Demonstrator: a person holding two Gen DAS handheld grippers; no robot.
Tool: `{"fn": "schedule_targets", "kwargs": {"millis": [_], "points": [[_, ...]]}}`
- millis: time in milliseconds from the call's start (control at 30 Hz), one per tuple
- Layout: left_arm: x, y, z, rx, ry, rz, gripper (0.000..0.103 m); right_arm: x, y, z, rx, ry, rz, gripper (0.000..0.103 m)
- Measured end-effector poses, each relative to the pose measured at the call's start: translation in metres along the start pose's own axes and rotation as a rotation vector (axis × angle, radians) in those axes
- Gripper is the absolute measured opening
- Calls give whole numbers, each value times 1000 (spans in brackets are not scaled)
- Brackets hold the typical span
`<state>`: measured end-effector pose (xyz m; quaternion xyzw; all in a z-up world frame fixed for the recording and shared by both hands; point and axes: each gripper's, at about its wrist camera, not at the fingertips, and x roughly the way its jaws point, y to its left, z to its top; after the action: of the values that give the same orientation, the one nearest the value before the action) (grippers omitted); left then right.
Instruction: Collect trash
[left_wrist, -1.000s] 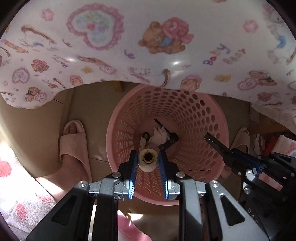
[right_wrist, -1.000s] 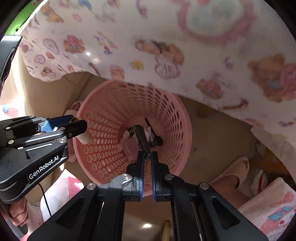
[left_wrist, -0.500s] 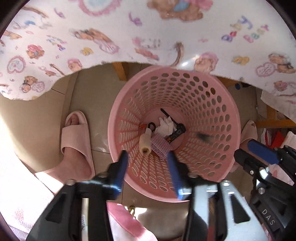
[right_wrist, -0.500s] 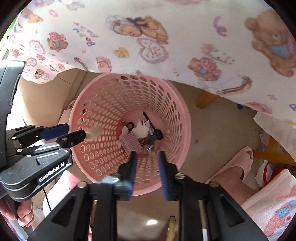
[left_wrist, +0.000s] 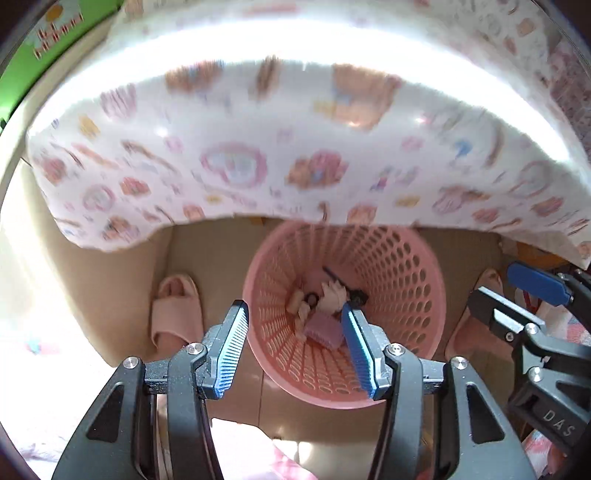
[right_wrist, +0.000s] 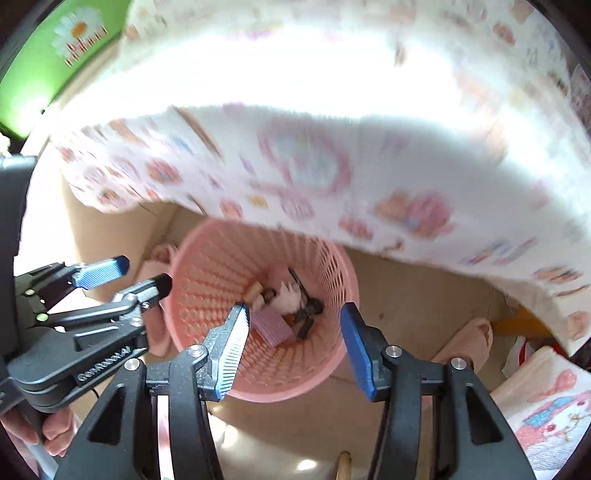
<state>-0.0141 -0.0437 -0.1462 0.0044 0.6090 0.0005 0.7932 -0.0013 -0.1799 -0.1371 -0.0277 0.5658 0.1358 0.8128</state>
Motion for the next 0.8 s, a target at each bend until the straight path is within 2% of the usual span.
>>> {"fn": "schedule_targets", "kwargs": {"millis": [133,333,500,600,700,800], "points": [[-35,2,4,9,-108,7,53,-31,-1,0,-27,-93,-41,55],[-85,10,6,-4,-256,28,64,-72,-7,1,1,-201,-4,56],[-114,11,8,7,-348,40,73,-98,-4,-3,22,-306,-15,78],[-124,16,8,-16,-389,35,82,-111,-6,-9,61,-346,-14,81],[-132,19,7,-40,-421,17,86,-125,-8,-15,77,-400,-14,88],[-140,20,5,-42,-464,40,95,-135,-10,-18,77,-453,-27,91]]}}
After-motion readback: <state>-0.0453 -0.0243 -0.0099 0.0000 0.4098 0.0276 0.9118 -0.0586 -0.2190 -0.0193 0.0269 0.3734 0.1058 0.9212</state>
